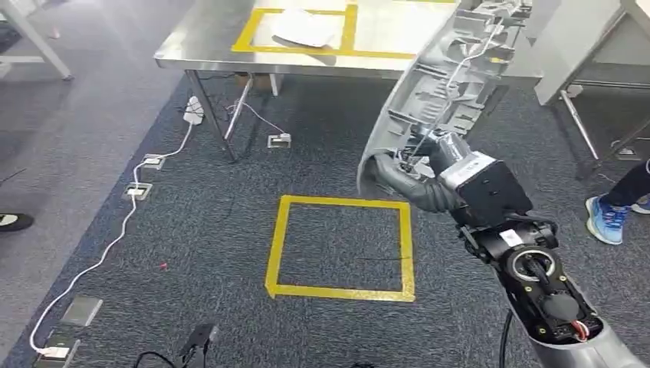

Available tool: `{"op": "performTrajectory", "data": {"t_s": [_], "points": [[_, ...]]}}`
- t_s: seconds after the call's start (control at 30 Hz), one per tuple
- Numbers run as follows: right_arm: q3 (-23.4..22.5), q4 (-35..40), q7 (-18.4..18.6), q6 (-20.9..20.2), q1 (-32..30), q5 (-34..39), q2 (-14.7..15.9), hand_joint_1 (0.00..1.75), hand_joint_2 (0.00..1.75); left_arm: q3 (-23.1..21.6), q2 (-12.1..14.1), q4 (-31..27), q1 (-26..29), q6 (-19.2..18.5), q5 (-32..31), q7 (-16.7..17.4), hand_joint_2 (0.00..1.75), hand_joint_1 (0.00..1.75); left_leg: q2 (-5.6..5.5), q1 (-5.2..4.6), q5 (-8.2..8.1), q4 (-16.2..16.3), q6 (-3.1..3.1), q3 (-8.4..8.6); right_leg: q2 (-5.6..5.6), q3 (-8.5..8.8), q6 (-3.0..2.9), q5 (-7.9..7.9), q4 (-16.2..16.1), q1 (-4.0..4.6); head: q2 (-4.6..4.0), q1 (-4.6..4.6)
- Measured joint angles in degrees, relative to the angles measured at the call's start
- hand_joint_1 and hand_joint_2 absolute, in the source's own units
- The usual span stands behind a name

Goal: Take the parts from the cabinet and place them on the table.

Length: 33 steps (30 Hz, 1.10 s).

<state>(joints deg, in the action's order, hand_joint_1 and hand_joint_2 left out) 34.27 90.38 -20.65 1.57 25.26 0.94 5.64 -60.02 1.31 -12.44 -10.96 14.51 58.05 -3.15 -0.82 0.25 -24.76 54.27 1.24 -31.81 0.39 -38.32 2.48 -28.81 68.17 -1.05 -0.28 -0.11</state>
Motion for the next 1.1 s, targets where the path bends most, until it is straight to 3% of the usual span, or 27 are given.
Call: {"op": "performTrajectory", "data": {"t_s": [0.07, 0.13, 0.2, 0.23, 0.27, 0.3, 0.33, 0.37, 0.4, 0.43, 0.47, 0.5, 0.53, 0.57, 0.6, 0.67, 0.9, 0.97, 1.0, 1.03, 1.07, 1.1], "points": [[0.4, 0.0, 0.6, 1.0, 0.4, -2.3, 0.0, 1.75, 1.75, 0.0, 0.0, 0.0, 0.0, 0.0, 0.0, -0.1, 1.75, 0.00, -0.11, -0.03, -0.98, 0.0, -0.38, 1.20, -0.02, 3.78, -0.73, 6.50, -10.8, 0.13, 0.00, 0.11], [0.8, -0.2, 1.5, 2.7, 1.2, -5.5, 0.0, 1.75, 1.75, 0.0, 0.0, 0.0, -0.1, -0.1, 0.0, -0.1, 1.75, 0.00, -0.19, -0.24, -1.29, 0.2, -0.95, 1.12, -0.02, 5.09, -1.19, 4.87, -12.6, 0.66, 0.00, 0.29], [1.1, -0.3, 2.9, 4.8, 1.4, -9.3, 0.1, 1.75, 1.75, 0.0, -0.1, 0.0, -0.1, -0.1, 0.0, -0.1, 1.75, 0.00, -0.11, -0.08, -1.37, -0.2, -1.46, 1.27, 0.10, 4.96, -1.64, 4.59, -12.5, 0.86, 0.00, 0.04], [1.1, -0.4, 3.5, 5.6, 1.5, -10.7, 0.1, 1.75, 1.75, 0.0, -0.1, 0.0, -0.1, -0.2, 0.0, -0.1, 1.75, 0.00, -0.11, -0.43, -1.61, -0.2, -1.86, 1.54, 0.17, 5.53, -1.91, 4.70, -13.2, 0.31, 0.00, 0.11], [1.2, -0.4, 3.9, 6.2, 1.5, -11.7, 0.1, 1.75, 1.75, 0.0, 0.0, 0.0, -0.1, -0.2, 0.0, -0.1, 1.75, 0.00, 0.02, -0.15, -2.09, 0.5, -2.08, 1.39, 0.15, 6.22, -1.98, 4.74, -13.7, 0.09, 0.00, 0.09], [1.2, -0.5, 4.2, 6.7, 1.8, -12.4, 0.1, 1.75, 1.75, 0.0, 0.0, 0.0, -0.2, -0.2, 0.0, -0.1, 1.75, 0.00, 0.20, -0.21, -3.54, 3.5, -2.36, -0.13, 0.07, 6.51, -2.33, 4.61, -13.9, -0.06, 0.00, -0.18], [1.2, -0.5, 4.4, 7.0, 2.1, -12.9, 0.1, 1.75, 1.75, 0.0, 0.0, 0.0, -0.3, -0.2, 0.0, -0.1, 1.75, 0.00, 0.24, -0.03, -5.34, 8.1, -2.62, -2.73, 0.05, 6.61, -2.50, 4.49, -13.9, -0.06, 0.00, -0.46], [1.2, -0.6, 4.6, 7.4, 2.1, -13.1, 0.1, 1.75, 1.75, 0.0, 0.0, 0.0, -0.2, -0.2, 0.0, -0.1, 1.75, 0.00, 0.29, 0.18, -7.37, 13.8, -2.88, -6.14, 0.02, 6.78, -2.72, 4.25, -13.9, -0.01, 0.00, -0.85], [1.4, -0.7, 4.9, 7.8, 2.1, -13.3, 0.1, 1.75, 1.75, 0.0, 0.0, 0.0, -0.2, -0.2, 0.0, -0.1, 1.75, 0.00, 0.31, 0.28, -8.32, 18.1, -3.09, -9.01, 0.04, 6.95, -2.75, 3.97, -13.8, 0.01, 0.00, -0.90], [1.5, -0.9, 5.2, 8.4, 2.0, -13.5, 0.1, 1.75, 1.75, 0.0, 0.0, 0.0, -0.1, -0.2, 0.0, -0.1, 1.75, 0.00, 0.32, 0.31, -7.75, 19.6, -3.14, -10.62, 0.08, 7.23, -2.72, 3.69, -13.8, 0.01, 0.00, -1.03], [1.6, -1.0, 5.6, 9.1, 1.9, -13.7, 0.1, 1.75, 1.75, 0.0, 0.0, 0.0, 0.0, -0.2, 0.0, -0.1, 1.75, 0.00, 0.32, 0.34, -5.60, 18.0, -3.15, -10.66, 0.15, 7.73, -2.65, 3.30, -13.8, -0.01, 0.00, -1.29], [1.6, -1.2, 5.7, 9.6, 1.9, -13.8, 0.1, 1.75, 1.75, 0.0, 0.1, 0.0, -0.1, -0.2, 0.0, -0.1, 1.75, 0.00, 0.33, 0.35, -2.54, 14.1, -3.06, -9.42, 0.19, 8.28, -2.52, 2.88, -13.8, -0.04, 0.00, -1.44], [1.6, -1.3, 5.8, 10.2, 1.9, -14.1, 0.1, 1.75, 1.75, 0.0, 0.1, 0.0, -0.1, -0.2, 0.0, -0.1, 1.75, 0.00, 0.35, 0.36, 1.46, 7.9, -2.86, -7.02, 0.22, 9.00, -2.32, 2.35, -13.8, -0.06, 0.00, -1.62], [1.6, -1.3, 5.9, 10.9, 1.9, -14.3, 0.1, 1.75, 1.75, 0.0, 0.2, 0.0, -0.1, -0.2, 0.0, -0.1, 1.75, 0.00, 0.40, 0.35, 4.47, 2.4, -2.60, -4.85, 0.22, 9.61, -2.12, 1.85, -13.8, -0.04, 0.00, -1.84], [1.6, -1.5, 5.9, 11.6, 1.9, -14.7, 0.1, 1.75, 1.75, 0.0, 0.2, 0.0, -0.1, -0.2, 0.0, -0.1, 1.75, 0.00, 0.36, -0.05, 3.59, 1.1, -2.26, -3.68, 0.27, 9.64, -1.78, 1.50, -13.8, 0.33, 0.00, -1.88], [1.6, -1.6, 6.1, 12.3, 2.0, -15.0, 0.1, 1.75, 1.75, 0.0, 0.2, 0.0, -0.3, -0.2, 0.0, 0.0, 1.75, 0.00, 0.38, -0.07, 3.22, 0.3, -1.95, -3.64, 0.40, 9.57, -1.35, 1.26, -13.7, 0.39, 0.00, -1.77], [1.6, -1.7, 6.1, 12.3, 2.0, -15.1, 0.1, 1.75, 1.75, 0.0, 0.2, 0.0, -0.3, -0.2, 0.0, 0.0, 1.75, 0.00, 0.35, -0.09, 3.16, 0.4, -1.86, -3.67, 0.39, 9.61, -1.30, 1.24, -13.8, 0.40, 0.00, -1.70], [1.6, -1.9, 6.2, 12.5, 2.0, -15.2, 0.1, 1.75, 1.75, 0.0, 0.2, 0.0, -0.3, -0.2, 0.0, 0.0, 1.75, 0.00, 0.32, -0.12, 2.77, 0.4, -1.46, -3.66, 0.38, 9.76, -0.93, 0.99, -14.0, 0.30, 0.00, -1.47], [1.7, -2.2, 6.2, 13.0, 2.0, -16.0, 0.0, 1.75, 1.75, 0.0, 0.2, 0.0, -0.4, -0.2, 0.0, 0.0, 1.75, 0.00, 0.29, 0.19, 2.45, -0.6, -0.74, -2.57, 0.13, 9.90, -0.17, -0.25, -12.9, 0.06, 0.00, -1.25], [2.2, -2.9, 6.1, 14.0, 1.7, -16.9, 0.0, 1.75, 1.75, 0.0, 0.0, 0.0, -0.4, -0.6, -0.1, 0.0, 1.75, 0.00, 0.27, 0.05, 1.22, -0.6, 0.12, -1.26, 0.07, -1.02, 0.12, -6.44, 6.1, 0.13, 0.00, -0.42], [2.3, -3.1, 6.2, 14.1, 1.5, -17.0, 0.0, 1.75, 1.75, 0.0, 0.0, 0.0, -0.3, -0.6, -0.1, 0.0, 1.75, 0.00, 0.16, 0.05, 0.82, -0.6, 0.07, -0.69, 0.04, -1.54, 0.15, -4.58, 5.5, 0.07, 0.00, -0.31], [2.4, -3.3, 6.2, 14.1, 1.5, -17.0, 0.0, 1.75, 1.75, 0.0, 0.0, 0.0, -0.3, -0.6, -0.1, 0.0, 1.75, 0.00, 0.04, 0.06, 0.37, -0.5, 0.00, -0.02, -0.01, -0.71, 0.08, -1.53, 2.2, 0.02, 0.00, -0.22]]}}
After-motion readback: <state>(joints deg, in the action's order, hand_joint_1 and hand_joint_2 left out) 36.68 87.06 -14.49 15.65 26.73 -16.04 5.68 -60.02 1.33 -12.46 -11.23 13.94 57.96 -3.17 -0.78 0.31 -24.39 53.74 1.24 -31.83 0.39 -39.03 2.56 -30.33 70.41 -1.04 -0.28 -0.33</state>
